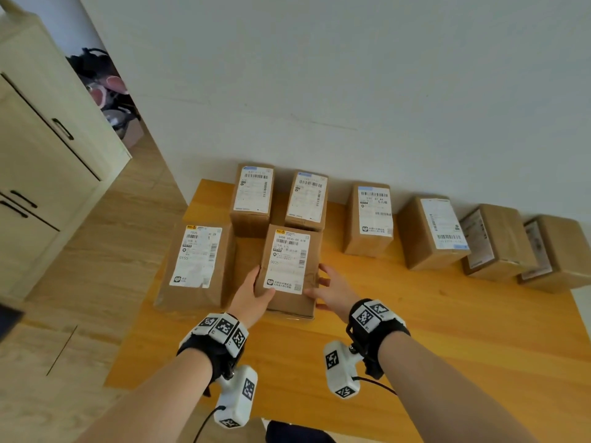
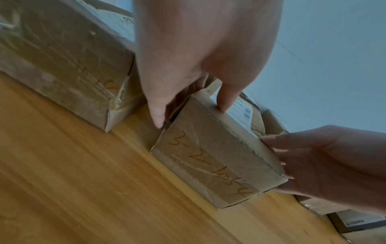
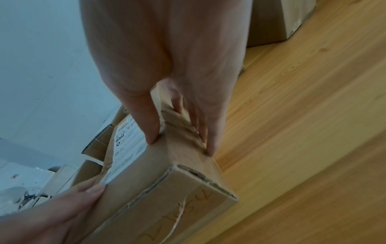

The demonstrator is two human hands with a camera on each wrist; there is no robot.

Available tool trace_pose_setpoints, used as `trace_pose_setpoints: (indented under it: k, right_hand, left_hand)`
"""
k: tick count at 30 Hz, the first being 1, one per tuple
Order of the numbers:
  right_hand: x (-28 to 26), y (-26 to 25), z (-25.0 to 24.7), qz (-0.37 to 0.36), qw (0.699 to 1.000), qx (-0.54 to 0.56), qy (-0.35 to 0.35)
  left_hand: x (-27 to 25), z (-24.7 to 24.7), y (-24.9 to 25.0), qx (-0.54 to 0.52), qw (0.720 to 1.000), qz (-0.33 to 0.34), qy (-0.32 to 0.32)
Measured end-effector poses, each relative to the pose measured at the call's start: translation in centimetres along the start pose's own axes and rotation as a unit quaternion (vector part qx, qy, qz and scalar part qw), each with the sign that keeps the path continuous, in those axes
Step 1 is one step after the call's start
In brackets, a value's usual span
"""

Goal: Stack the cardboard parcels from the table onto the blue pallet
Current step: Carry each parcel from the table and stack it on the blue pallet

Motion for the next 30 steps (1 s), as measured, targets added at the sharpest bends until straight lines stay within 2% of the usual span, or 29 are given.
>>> trace_pose_setpoints:
  k: [7, 17, 25, 30]
  right_hand:
    - [-2.2, 0.5, 0.0, -0.022, 0.999, 0.025, 0.005]
    - [-9.9, 2.2, -1.8, -0.078, 0.993, 0.043, 0.076]
    - [-18.0, 5.1, -4.6, -0.126, 0.982, 0.064, 0.129]
    - [-23.1, 7.2, -7.9, -0.143, 0.970, 0.055, 0.191]
  left_hand:
    - [-3.0, -0.3, 0.0, -0.008, 0.999, 0.035, 0.014]
    - [-10.3, 0.3, 1.9, -0.008, 0.993, 0.118, 0.001]
    - [-17.1, 3.7, 3.8, 0.022, 0.982, 0.188, -0.018]
    - [-20.5, 7.1, 5.9, 0.030, 0.973, 0.223, -0.054]
Point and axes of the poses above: each hand's wrist, its own x-axis towards the middle knuckle, its own z-axis out of the palm, y = z × x, the point moved 8 cm from there along x, towards the middle knuckle, and after that the axes turned 1 degree about x, right-handed, at the moved point
